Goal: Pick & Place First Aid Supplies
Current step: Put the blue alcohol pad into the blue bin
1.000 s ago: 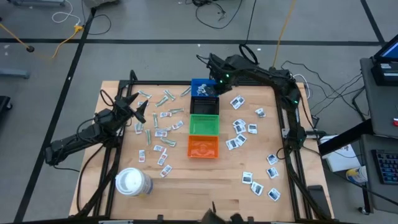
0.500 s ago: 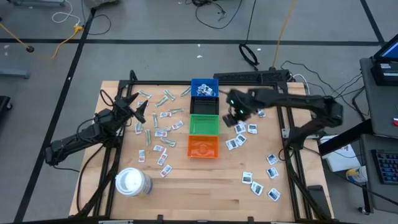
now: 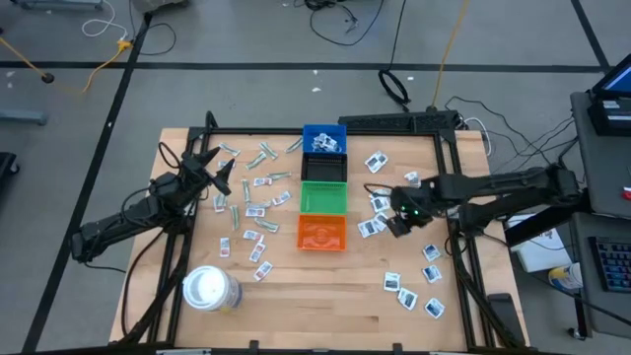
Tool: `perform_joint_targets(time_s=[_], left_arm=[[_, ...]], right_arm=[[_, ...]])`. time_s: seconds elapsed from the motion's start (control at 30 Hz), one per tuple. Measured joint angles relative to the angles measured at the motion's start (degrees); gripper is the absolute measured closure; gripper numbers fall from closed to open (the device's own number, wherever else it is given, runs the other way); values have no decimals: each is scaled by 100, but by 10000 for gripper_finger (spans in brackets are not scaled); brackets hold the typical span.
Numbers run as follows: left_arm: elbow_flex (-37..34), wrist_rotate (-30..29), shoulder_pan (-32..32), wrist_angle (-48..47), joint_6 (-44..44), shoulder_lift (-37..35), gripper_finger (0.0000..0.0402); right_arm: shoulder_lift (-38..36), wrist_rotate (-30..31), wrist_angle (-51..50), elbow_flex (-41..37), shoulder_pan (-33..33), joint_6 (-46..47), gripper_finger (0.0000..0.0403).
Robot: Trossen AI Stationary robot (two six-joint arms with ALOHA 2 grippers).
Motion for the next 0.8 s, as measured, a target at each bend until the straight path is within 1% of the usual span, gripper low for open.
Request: perform_joint_targets(time_s=[0.13, 0.47, 0.63, 0.8], left_arm=[[0, 0, 0, 0, 1, 0, 96], [0, 0, 0, 2, 1, 2, 96], [0, 0, 0, 2, 1, 2, 96], [0, 0, 0, 1, -1, 1, 96]], right_arm=[[-145, 0, -176, -267, 388, 355, 192], [-154, -8, -196, -779, 1254, 1221, 192], [-4, -428, -120, -1108, 1513, 1435, 192], [247, -593, 116, -1402, 1625, 1412, 193]])
